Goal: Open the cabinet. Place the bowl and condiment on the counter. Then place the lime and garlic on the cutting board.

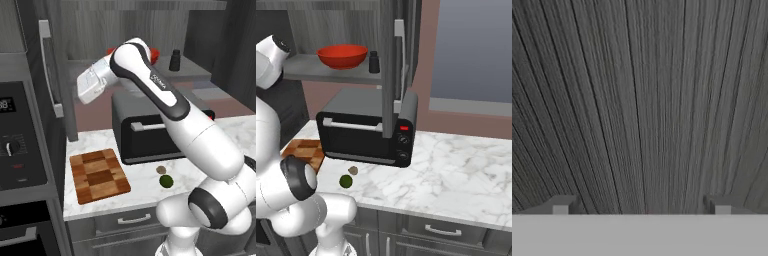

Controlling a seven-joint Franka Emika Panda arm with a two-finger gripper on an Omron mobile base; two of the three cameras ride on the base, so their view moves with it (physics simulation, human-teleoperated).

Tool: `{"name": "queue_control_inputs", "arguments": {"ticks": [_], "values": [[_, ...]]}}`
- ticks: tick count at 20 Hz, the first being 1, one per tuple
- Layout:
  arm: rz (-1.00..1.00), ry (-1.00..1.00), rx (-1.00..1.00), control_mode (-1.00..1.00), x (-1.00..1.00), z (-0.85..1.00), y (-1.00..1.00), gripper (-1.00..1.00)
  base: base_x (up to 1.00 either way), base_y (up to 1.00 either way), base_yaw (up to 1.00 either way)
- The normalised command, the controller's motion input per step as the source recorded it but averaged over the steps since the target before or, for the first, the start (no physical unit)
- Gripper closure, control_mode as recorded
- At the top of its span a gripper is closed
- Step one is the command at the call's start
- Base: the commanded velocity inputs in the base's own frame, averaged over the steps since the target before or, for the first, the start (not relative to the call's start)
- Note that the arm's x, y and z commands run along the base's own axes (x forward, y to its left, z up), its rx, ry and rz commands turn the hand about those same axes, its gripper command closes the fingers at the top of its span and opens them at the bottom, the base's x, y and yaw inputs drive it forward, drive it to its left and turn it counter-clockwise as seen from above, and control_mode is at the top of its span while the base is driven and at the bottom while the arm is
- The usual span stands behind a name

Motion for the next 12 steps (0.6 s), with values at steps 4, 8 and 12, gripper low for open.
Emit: {"name": "queue_control_inputs", "arguments": {"ticks": [4,8,12], "values": [[0.0,-0.12,0.0,-1.0,-0.2,0.0,0.28,-1.0,0.0,0.0,0.0],[0.0,-0.13,-0.03,-1.0,-0.2,0.0,0.24,-1.0,0.0,0.0,0.0],[0.0,-0.14,-0.07,-1.0,-0.19,0.0,0.19,-1.0,0.0,0.0,0.0]]}}
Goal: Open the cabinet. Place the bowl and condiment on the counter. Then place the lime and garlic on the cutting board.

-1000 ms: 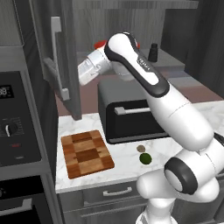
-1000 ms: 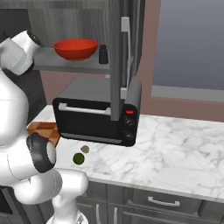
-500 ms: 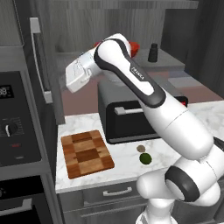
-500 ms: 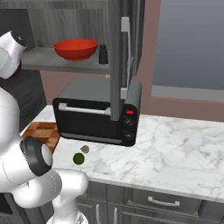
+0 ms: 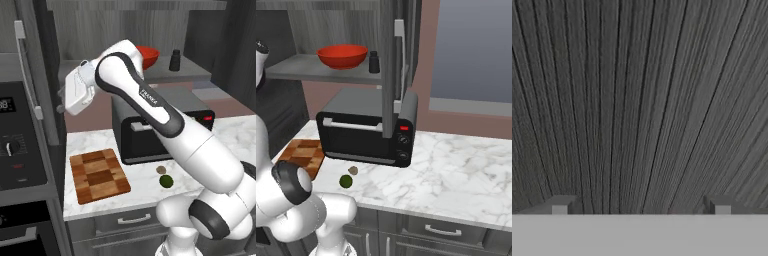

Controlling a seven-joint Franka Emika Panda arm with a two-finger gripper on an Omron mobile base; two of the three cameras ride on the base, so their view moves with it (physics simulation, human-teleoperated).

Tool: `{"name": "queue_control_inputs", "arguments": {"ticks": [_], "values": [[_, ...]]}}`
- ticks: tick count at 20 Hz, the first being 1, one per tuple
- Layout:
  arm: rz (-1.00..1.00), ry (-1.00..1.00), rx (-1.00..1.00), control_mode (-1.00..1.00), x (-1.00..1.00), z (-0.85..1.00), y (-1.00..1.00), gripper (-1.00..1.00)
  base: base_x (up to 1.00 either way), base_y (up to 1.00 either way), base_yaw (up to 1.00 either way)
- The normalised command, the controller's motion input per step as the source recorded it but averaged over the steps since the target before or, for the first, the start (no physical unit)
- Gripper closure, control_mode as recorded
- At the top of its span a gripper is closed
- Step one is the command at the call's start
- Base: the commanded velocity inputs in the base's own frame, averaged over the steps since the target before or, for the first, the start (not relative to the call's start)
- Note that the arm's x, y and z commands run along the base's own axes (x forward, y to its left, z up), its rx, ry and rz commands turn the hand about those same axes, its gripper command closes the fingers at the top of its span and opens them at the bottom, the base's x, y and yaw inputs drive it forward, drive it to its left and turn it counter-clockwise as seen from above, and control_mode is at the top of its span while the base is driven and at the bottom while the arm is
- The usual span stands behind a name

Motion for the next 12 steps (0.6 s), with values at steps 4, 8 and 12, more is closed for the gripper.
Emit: {"name": "queue_control_inputs", "arguments": {"ticks": [4,8,12], "values": [[0.0,-0.08,-0.09,-1.0,-0.06,-0.06,0.21,-1.0,0.0,0.0,0.0],[0.0,-0.02,-0.09,-1.0,0.0,-0.14,0.23,-1.0,0.0,0.0,0.0],[0.0,0.0,-0.07,-1.0,0.01,-0.13,0.2,-1.0,0.0,0.0,0.0]]}}
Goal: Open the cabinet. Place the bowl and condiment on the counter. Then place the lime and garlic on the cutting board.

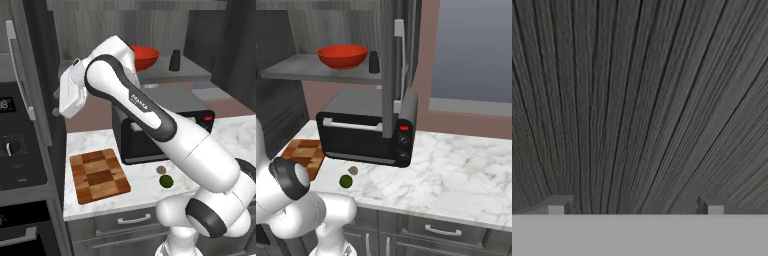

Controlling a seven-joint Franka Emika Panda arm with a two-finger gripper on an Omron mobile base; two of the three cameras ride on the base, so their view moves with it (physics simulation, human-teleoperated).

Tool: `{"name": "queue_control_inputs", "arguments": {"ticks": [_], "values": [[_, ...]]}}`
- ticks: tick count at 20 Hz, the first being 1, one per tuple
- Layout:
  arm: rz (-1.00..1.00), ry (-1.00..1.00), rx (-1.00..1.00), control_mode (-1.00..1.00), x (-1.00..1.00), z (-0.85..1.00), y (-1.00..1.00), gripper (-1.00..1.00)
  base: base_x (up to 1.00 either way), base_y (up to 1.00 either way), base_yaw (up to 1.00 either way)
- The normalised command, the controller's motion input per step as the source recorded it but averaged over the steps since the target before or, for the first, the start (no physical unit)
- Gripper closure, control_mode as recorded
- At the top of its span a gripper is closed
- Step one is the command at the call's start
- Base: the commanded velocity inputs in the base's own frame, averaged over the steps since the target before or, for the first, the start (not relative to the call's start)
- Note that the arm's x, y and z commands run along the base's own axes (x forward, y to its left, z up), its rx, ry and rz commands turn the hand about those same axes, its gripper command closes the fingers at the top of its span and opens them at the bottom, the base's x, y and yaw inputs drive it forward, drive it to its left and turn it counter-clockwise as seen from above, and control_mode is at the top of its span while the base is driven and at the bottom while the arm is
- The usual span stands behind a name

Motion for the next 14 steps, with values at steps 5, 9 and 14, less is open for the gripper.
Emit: {"name": "queue_control_inputs", "arguments": {"ticks": [5,9,14], "values": [[-0.03,-0.01,-0.02,-1.0,-0.08,0.02,-0.21,-1.0,0.0,0.0,0.0],[-0.09,-0.01,0.0,-1.0,-0.21,0.11,-0.53,-1.0,0.0,0.0,0.0],[-0.13,-0.01,-0.02,-1.0,-0.25,0.04,-0.53,-1.0,0.0,0.0,0.0]]}}
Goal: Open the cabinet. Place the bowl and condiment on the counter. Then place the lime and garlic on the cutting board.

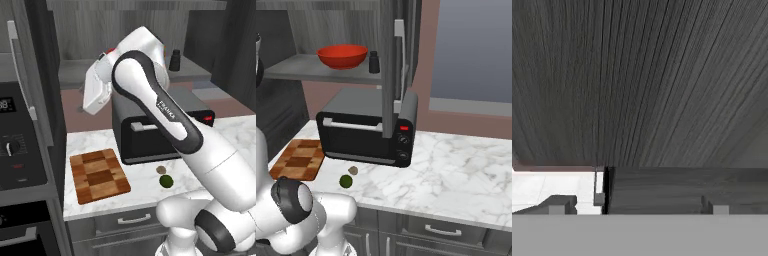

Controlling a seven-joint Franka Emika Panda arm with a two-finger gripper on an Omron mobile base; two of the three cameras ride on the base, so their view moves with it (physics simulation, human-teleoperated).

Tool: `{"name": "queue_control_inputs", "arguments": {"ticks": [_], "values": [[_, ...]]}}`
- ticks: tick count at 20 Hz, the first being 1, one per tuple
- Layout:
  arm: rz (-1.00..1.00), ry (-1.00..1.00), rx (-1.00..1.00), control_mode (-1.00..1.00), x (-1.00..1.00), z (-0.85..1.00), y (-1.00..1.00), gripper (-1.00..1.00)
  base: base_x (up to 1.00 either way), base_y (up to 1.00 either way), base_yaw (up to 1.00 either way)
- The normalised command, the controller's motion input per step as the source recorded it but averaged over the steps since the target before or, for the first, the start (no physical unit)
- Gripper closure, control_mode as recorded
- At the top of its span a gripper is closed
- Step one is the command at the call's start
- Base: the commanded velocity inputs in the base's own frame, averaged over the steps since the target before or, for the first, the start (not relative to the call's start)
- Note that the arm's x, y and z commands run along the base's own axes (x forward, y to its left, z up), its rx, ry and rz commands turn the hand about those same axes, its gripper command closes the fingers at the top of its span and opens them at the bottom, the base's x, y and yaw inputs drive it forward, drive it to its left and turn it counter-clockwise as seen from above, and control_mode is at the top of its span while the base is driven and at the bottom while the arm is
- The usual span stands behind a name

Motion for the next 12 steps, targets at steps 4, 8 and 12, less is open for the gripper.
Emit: {"name": "queue_control_inputs", "arguments": {"ticks": [4,8,12], "values": [[-0.14,-0.04,-0.04,-1.0,-0.27,0.0,-0.54,-1.0,0.0,0.0,0.0],[-0.17,-0.04,-0.04,-1.0,-0.24,0.0,-0.56,-1.0,0.0,0.0,0.0],[-0.2,-0.08,-0.04,-1.0,-0.29,0.0,-0.56,-1.0,0.0,0.0,0.0]]}}
